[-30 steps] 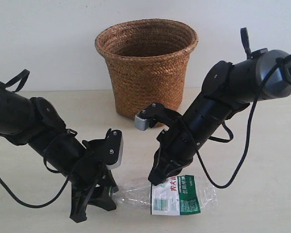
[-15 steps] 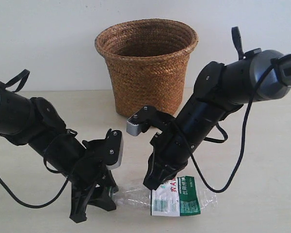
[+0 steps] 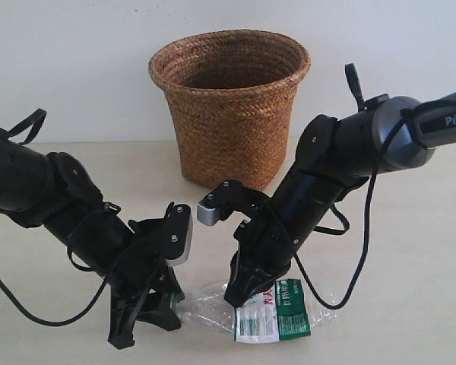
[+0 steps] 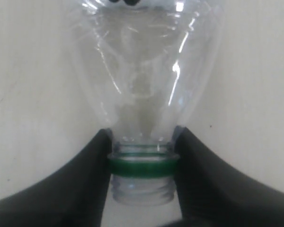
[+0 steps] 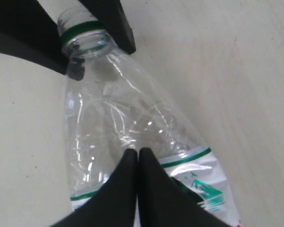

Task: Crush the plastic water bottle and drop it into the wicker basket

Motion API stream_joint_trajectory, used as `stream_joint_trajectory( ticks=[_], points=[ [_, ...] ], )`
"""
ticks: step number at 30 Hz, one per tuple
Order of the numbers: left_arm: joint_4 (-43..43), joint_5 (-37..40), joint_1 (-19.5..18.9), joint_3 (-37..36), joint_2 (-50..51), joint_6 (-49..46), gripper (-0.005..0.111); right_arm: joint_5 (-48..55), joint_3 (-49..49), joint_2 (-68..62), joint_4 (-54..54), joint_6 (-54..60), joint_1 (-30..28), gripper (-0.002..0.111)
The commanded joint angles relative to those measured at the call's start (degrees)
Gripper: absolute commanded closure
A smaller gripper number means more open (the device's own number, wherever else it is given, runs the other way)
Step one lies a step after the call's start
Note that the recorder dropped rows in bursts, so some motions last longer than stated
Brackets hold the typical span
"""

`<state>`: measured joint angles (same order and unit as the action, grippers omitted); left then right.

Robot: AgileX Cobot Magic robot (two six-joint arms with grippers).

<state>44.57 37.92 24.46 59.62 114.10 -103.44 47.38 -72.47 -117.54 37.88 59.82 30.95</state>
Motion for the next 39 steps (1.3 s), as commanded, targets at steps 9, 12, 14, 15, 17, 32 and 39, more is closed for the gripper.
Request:
stream_joint_trajectory(
  ticks=[9,12,14,15,17,32,39],
  points=[
    [0.7,0.2,0.1,0.0,0.2,0.1,0.102,3.1,-4.6,-8.8,-3.2,-4.1,0.4,0.108],
    [0.7,0.5,0.1,0.0,0.2,0.1,0.102,5.9,-8.1,-11.0,-4.9,-6.5,0.4,0.108],
    [0.7,0.5,0.1,0.0,0.2,0.1,0.102,6.6,-9.0,-12.2,-6.5,-8.7,0.4,0.108],
    [0.7,0.5,0.1,0.0,0.2,0.1,0.102,6.7,-9.3,-12.8,-7.5,-9.6,0.4,0.108],
    [0.7,0.5,0.1,0.0,0.2,0.1,0.102,6.9,-9.4,-13.5,-9.5,-10.9,0.4,0.108],
    [0.7,0.5,0.1,0.0,0.2,0.1,0.102,9.9,-9.5,-1.6,-9.2,-14.8,0.3,0.108],
    [0.7,0.5,0.1,0.0,0.2,0.1,0.102,13.6,-9.5,6.9,-7.2,-14.8,-0.1,0.108]
  ],
)
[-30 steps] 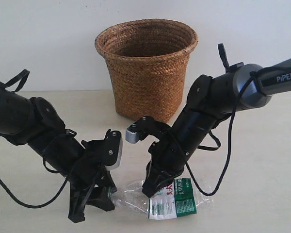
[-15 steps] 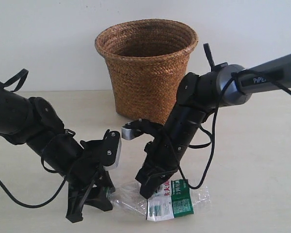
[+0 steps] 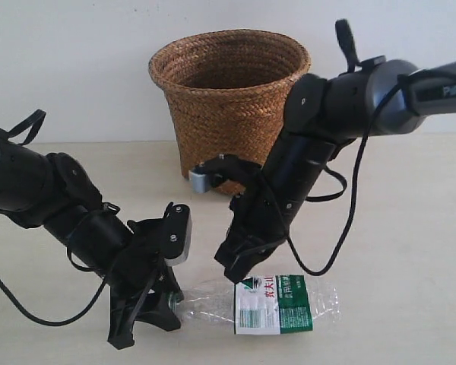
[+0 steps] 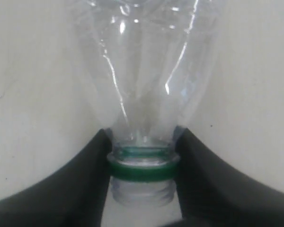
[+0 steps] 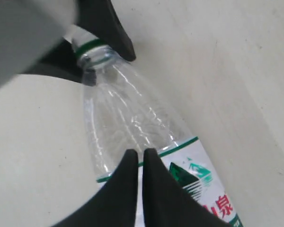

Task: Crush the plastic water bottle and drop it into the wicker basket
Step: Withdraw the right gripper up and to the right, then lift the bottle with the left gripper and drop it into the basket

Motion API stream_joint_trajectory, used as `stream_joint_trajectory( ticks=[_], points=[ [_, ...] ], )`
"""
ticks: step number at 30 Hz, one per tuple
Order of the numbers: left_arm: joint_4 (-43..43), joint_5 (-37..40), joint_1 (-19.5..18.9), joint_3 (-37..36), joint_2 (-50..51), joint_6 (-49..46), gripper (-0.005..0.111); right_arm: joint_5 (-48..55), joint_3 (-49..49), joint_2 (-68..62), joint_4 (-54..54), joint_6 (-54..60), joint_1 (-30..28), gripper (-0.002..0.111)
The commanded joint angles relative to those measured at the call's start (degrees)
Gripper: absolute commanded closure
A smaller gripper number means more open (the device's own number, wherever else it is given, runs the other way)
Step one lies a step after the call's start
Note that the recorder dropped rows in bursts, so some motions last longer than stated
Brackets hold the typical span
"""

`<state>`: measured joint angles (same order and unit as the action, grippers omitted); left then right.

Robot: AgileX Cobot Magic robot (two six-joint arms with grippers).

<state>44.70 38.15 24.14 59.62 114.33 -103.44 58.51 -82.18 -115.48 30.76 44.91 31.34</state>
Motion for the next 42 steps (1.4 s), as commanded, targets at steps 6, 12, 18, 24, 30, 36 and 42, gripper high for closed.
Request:
stream_joint_trajectory(
  ticks=[6,12,18,24,30,36,42],
  points=[
    [0.5,0.2,0.5,0.0,-0.3,0.1,0.102,7.4,0.9,11.7,-1.7,0.1,-4.5,0.108],
    [0.5,1.3,0.5,0.0,-3.0,1.0,0.102,4.5,10.3,20.0,-0.4,-0.3,-15.6,0.108],
    [0.4,3.7,0.5,0.1,-6.6,2.8,0.102,-4.1,21.6,24.0,6.2,3.0,-23.7,0.108],
    [-3.1,11.2,0.5,3.9,-12.0,5.0,0.102,-15.4,27.9,24.0,6.2,7.9,-28.4,0.108],
    [-9.8,14.9,0.5,11.4,-14.5,12.3,0.102,-15.4,28.3,24.0,6.3,7.1,-33.6,0.108],
    [-9.8,16.1,0.5,19.5,-14.5,12.6,0.102,-15.0,28.3,24.0,6.5,8.0,-33.5,0.108],
    [-11.4,8.1,-0.7,27.9,-14.4,14.8,0.102,-16.5,28.3,24.0,7.9,10.0,-33.5,0.108]
  ],
)
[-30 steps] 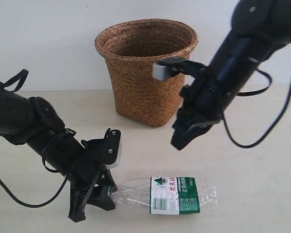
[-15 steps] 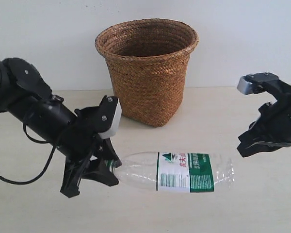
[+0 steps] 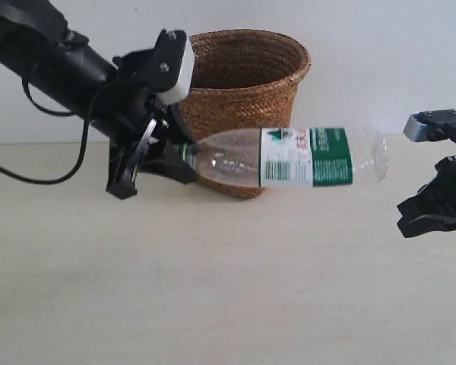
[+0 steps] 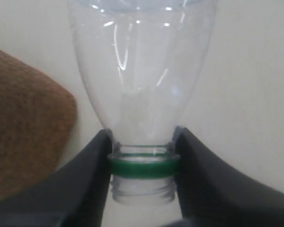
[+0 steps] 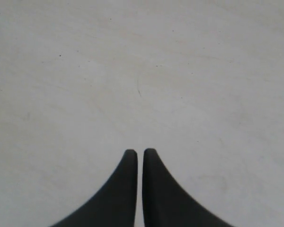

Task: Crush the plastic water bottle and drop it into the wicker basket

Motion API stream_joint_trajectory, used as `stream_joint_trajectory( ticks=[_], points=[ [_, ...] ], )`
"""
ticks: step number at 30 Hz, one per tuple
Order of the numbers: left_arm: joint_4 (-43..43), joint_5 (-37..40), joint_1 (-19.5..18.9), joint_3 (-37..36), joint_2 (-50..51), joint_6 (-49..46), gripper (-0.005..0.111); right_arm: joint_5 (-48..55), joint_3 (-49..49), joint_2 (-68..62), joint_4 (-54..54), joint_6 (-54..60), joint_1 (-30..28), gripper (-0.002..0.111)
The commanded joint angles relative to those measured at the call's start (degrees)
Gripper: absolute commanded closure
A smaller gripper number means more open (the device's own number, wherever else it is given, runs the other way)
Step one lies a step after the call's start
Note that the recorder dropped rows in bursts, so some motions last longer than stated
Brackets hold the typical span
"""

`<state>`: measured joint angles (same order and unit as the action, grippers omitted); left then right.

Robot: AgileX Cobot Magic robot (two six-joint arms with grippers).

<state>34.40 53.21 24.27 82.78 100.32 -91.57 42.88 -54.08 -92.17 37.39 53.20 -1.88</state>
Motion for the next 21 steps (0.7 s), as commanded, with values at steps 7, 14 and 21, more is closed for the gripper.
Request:
stream_joint_trajectory(
  ticks=[7,14,21],
  points=[
    [4.1,-43.6,-1.8,10.6,8.3,4.0,0.01,0.6,0.2,0.6,3.5,3.0,-0.3,0.108],
    [3.7,-46.7,-1.8,10.8,10.1,5.6,0.004,0.8,0.2,0.6,4.4,4.3,-0.3,0.108],
    [-3.9,-26.2,-1.9,10.5,4.2,20.2,0.101,-1.3,0.2,0.6,6.3,3.9,-0.3,0.108]
  ],
)
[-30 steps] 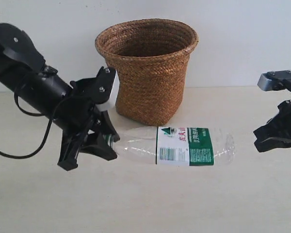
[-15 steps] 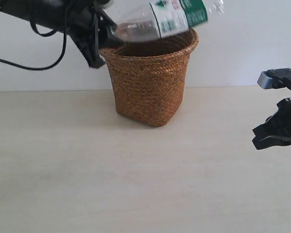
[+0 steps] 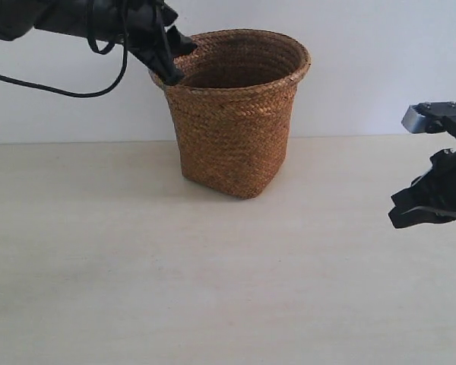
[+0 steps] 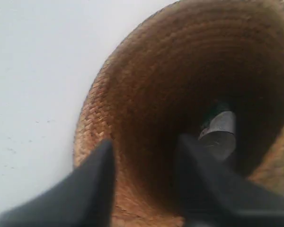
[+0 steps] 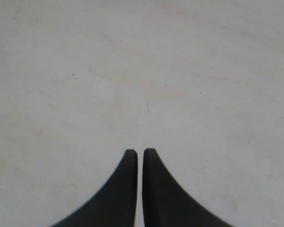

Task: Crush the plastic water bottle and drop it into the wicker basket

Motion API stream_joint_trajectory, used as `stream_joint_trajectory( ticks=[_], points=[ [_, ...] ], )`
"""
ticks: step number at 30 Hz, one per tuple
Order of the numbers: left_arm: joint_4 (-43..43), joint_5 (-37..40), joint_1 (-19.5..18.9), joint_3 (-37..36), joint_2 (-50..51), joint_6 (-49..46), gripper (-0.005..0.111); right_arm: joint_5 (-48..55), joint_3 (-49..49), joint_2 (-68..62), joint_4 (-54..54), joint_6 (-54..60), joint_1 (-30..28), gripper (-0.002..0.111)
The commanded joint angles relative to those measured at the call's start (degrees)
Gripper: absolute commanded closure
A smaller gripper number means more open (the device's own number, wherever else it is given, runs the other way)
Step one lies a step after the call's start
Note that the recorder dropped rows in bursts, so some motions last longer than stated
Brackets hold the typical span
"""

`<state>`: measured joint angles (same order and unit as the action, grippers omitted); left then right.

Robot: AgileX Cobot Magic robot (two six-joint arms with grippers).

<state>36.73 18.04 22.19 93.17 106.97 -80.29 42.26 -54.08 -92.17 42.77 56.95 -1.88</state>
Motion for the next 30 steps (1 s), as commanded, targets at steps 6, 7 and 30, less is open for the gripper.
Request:
stream_joint_trajectory(
  ticks=[6,7,30],
  points=[
    [-34.2,23.7,0.1,0.1,-6.7,44.9,0.102,-2.2,-3.2,0.6,-2.6,-10.0,2.2,0.108],
    [-36.3,26.1,0.1,0.1,-7.1,48.0,0.102,-1.7,-4.0,0.6,-4.1,-11.4,2.9,0.108],
    [-45.0,47.6,-1.1,-19.4,-31.6,75.6,0.102,17.1,-11.7,17.0,-43.9,-45.8,3.4,0.108]
  ],
)
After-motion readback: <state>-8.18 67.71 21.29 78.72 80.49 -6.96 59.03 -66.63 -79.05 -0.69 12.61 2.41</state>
